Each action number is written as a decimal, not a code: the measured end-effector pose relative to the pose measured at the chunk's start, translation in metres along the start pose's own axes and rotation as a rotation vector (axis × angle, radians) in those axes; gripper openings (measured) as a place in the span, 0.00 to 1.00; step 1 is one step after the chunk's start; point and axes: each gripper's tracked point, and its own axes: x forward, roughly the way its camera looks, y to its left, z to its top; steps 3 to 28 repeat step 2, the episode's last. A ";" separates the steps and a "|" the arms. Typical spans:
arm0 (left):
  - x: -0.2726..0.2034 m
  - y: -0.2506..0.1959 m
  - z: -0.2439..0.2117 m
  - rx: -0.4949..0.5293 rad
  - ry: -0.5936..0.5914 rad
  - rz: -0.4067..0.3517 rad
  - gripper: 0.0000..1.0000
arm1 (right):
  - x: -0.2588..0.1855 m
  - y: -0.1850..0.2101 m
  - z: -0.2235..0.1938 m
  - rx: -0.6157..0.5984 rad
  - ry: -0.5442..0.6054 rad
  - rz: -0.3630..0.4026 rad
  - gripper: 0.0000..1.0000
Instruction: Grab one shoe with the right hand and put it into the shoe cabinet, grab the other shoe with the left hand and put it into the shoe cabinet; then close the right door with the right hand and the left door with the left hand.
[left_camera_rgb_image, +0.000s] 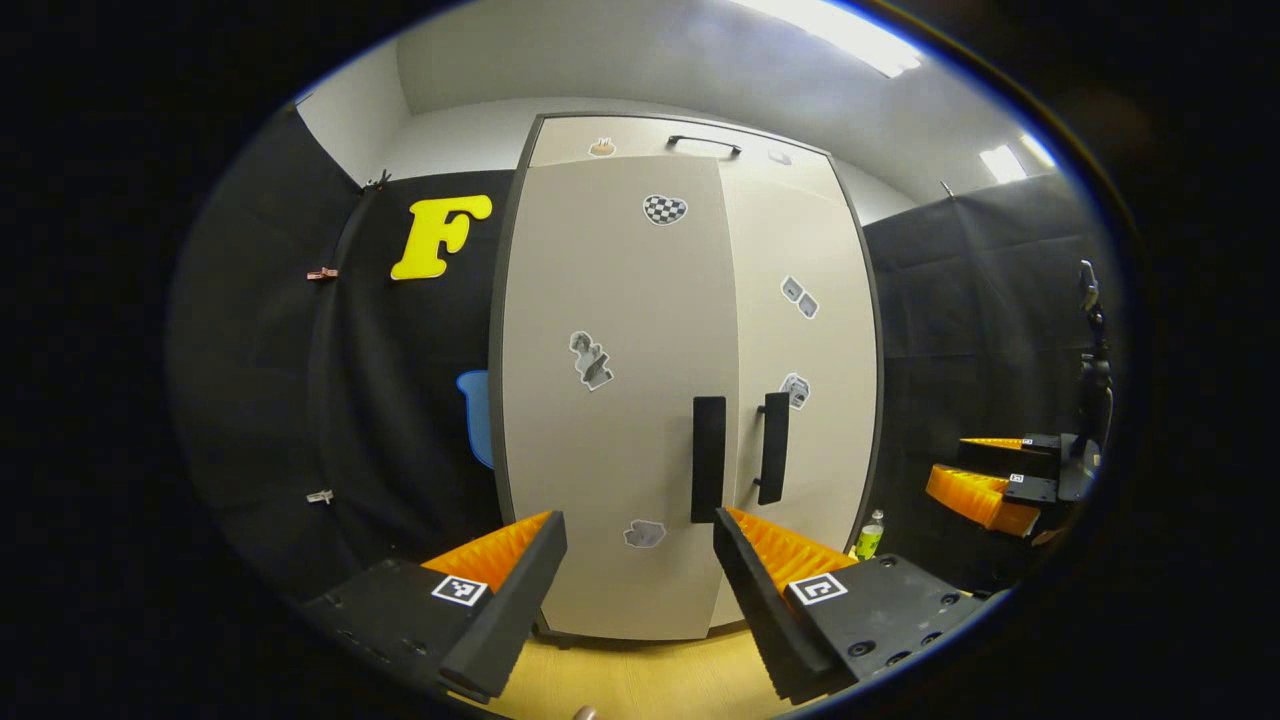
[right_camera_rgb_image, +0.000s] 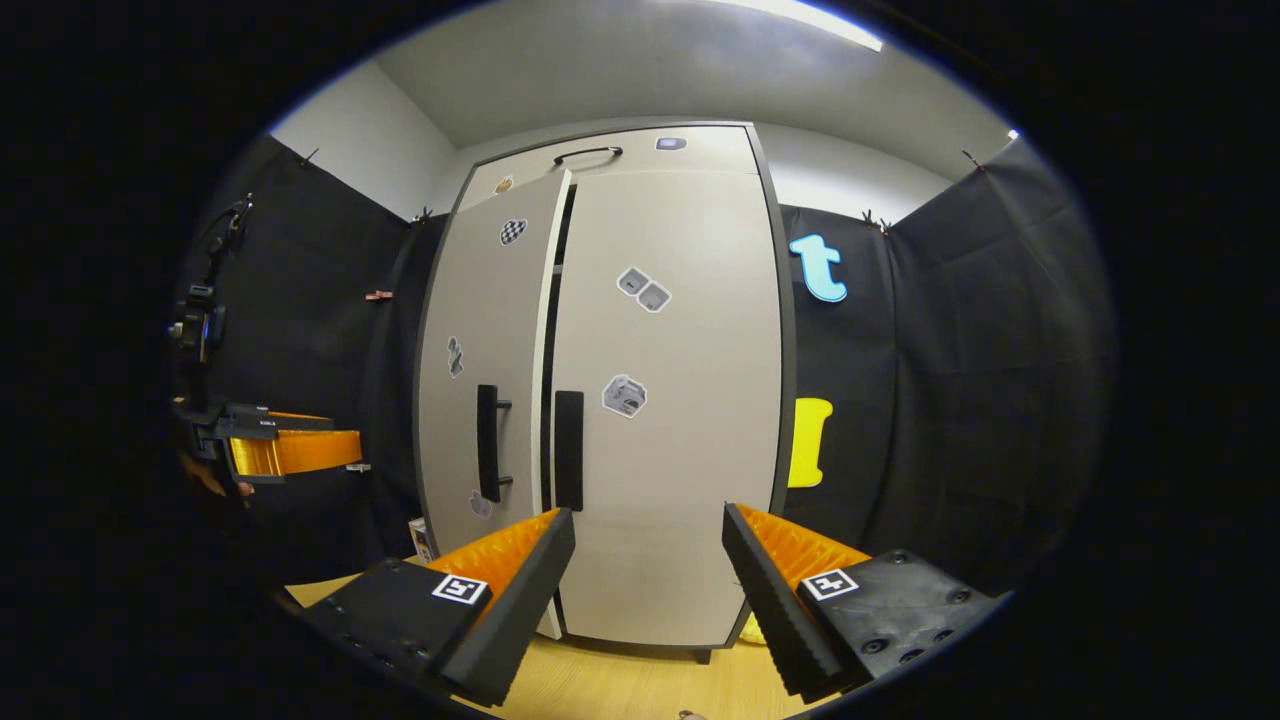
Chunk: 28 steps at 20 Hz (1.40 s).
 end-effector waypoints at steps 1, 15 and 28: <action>-0.003 0.000 0.001 -0.001 -0.004 -0.003 0.94 | -0.002 0.001 0.001 0.005 -0.002 0.000 0.98; -0.004 0.000 0.002 -0.001 -0.008 -0.004 0.94 | -0.002 0.003 0.003 0.007 -0.005 0.001 0.98; -0.004 0.000 0.002 -0.001 -0.008 -0.004 0.94 | -0.002 0.003 0.003 0.007 -0.005 0.001 0.98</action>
